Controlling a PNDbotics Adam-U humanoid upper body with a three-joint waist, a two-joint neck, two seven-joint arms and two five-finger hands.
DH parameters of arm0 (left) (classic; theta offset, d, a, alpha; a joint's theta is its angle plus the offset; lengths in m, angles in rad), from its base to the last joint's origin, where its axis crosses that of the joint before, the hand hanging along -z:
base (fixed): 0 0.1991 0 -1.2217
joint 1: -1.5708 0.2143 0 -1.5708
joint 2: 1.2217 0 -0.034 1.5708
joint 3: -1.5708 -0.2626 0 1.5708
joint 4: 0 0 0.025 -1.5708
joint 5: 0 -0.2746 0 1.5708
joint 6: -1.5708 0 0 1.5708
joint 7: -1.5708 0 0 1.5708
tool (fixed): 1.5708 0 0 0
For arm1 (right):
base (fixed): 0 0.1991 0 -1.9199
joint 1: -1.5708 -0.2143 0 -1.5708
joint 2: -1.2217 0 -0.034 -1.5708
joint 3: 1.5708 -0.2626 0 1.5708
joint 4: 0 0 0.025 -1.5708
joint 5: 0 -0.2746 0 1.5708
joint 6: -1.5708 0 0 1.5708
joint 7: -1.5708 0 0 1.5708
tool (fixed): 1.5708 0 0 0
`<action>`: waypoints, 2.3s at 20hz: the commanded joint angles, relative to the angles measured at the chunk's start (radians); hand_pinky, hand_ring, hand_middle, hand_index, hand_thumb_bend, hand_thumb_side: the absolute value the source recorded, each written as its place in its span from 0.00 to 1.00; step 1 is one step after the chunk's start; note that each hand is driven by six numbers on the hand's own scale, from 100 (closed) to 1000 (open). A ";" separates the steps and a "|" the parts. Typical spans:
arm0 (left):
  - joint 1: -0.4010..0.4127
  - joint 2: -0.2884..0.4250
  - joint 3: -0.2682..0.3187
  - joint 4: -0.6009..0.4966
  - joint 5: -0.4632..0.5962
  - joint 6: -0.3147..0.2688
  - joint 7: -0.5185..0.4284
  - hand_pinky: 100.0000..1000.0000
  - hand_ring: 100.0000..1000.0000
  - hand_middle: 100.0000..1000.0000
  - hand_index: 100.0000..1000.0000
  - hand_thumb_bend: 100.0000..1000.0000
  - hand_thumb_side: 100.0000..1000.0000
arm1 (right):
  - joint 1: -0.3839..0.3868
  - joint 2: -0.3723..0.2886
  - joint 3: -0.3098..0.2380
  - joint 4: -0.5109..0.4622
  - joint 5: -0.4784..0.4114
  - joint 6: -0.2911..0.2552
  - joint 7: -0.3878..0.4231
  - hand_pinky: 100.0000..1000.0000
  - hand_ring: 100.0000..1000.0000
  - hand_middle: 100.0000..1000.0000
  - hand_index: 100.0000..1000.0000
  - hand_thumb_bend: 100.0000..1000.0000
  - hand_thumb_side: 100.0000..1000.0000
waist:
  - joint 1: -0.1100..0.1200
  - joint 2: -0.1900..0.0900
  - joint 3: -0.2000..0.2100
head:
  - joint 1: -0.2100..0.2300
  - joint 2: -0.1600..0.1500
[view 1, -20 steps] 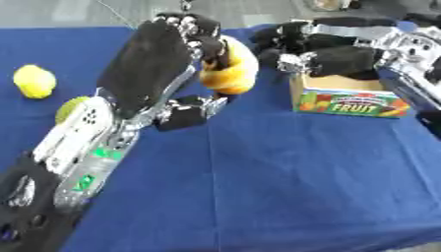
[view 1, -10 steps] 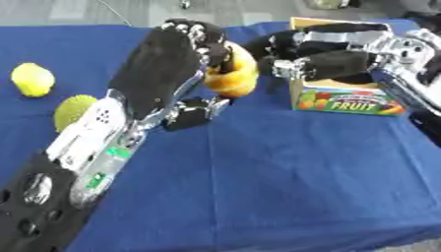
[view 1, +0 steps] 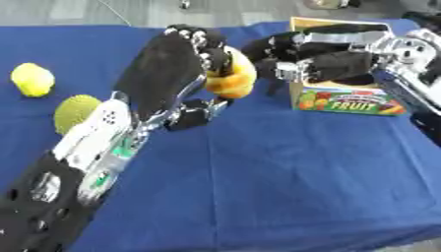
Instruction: Pick up the objects with one hand, pass them to the other hand, and then place them into the box on the other side of the table.
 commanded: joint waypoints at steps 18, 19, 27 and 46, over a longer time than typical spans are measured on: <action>-0.043 -0.047 0.016 -0.001 -0.073 -0.015 0.029 0.44 0.38 0.29 0.41 0.17 0.00 | -0.019 0.000 -0.001 -0.015 0.031 0.006 0.020 0.71 0.90 0.87 0.96 0.00 0.51 | -0.014 0.003 0.005 | -0.001 -0.005; -0.044 -0.048 0.017 -0.002 -0.075 -0.015 0.030 0.44 0.38 0.29 0.41 0.17 0.00 | -0.019 0.000 0.000 -0.015 0.034 0.006 0.022 0.71 0.90 0.87 0.96 0.00 0.50 | -0.014 0.003 0.005 | -0.001 -0.005; -0.050 -0.055 0.020 -0.014 -0.085 -0.011 0.031 0.44 0.39 0.29 0.41 0.18 0.00 | -0.018 0.002 -0.001 -0.015 0.042 0.011 0.021 0.68 0.87 0.84 0.93 0.00 0.44 | -0.013 0.005 0.006 | -0.003 -0.007; -0.053 -0.080 0.026 -0.027 -0.112 -0.007 0.040 0.44 0.39 0.29 0.42 0.18 0.00 | -0.019 0.004 -0.001 -0.015 -0.015 0.039 -0.037 0.61 0.74 0.68 0.76 0.00 0.34 | -0.013 0.006 0.005 | -0.008 -0.006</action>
